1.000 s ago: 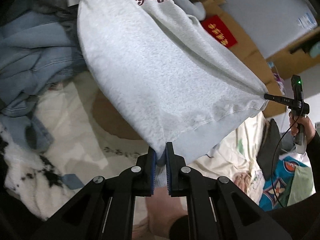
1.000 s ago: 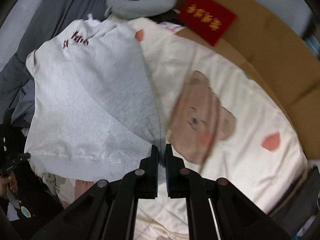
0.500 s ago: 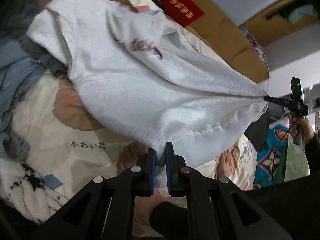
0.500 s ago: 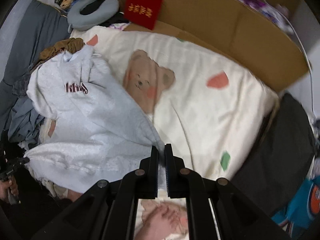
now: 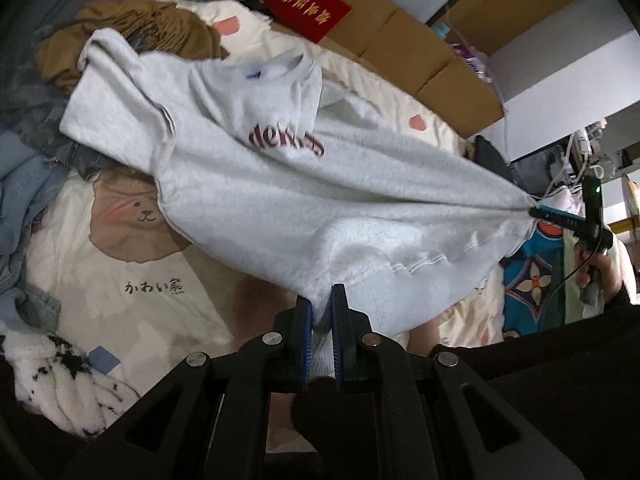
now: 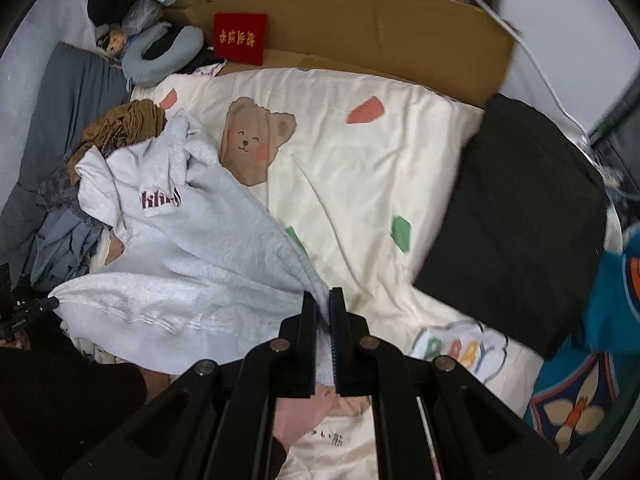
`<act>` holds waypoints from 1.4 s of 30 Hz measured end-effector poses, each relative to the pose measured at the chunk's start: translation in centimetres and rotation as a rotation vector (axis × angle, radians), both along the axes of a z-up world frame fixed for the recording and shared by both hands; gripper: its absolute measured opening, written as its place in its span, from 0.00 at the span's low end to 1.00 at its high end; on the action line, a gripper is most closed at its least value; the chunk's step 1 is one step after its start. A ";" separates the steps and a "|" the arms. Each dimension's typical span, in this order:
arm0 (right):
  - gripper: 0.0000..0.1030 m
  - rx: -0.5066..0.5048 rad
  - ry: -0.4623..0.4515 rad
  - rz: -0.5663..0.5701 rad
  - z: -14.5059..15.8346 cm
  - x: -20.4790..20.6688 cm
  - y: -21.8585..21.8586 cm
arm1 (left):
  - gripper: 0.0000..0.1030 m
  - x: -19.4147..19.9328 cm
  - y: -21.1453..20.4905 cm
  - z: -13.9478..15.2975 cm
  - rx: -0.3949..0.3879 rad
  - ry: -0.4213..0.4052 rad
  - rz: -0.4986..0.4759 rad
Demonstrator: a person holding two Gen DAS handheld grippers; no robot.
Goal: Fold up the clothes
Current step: 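Grasp the sweatshirt hem with the right gripper while the left gripper holds it, then lay the sweatshirt flat on the sheet and open both grippers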
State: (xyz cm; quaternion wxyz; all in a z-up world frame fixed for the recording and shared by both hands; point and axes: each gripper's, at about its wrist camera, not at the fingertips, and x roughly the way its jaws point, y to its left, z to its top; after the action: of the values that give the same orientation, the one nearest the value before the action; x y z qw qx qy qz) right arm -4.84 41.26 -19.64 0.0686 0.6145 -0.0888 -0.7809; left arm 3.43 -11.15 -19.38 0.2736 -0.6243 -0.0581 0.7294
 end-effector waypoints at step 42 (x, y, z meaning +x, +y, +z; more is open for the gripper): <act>0.20 -0.051 -0.229 -0.176 -6.9 11.8 4.5 | 0.13 5.2 -9.0 -8.9 -0.165 -0.292 0.123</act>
State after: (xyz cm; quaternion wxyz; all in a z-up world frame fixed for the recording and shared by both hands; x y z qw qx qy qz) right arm 6.92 45.78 -26.52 0.0050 0.6874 -0.1695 -0.7062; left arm 8.65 -20.19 -28.24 0.1653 -0.7391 -0.0752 0.6487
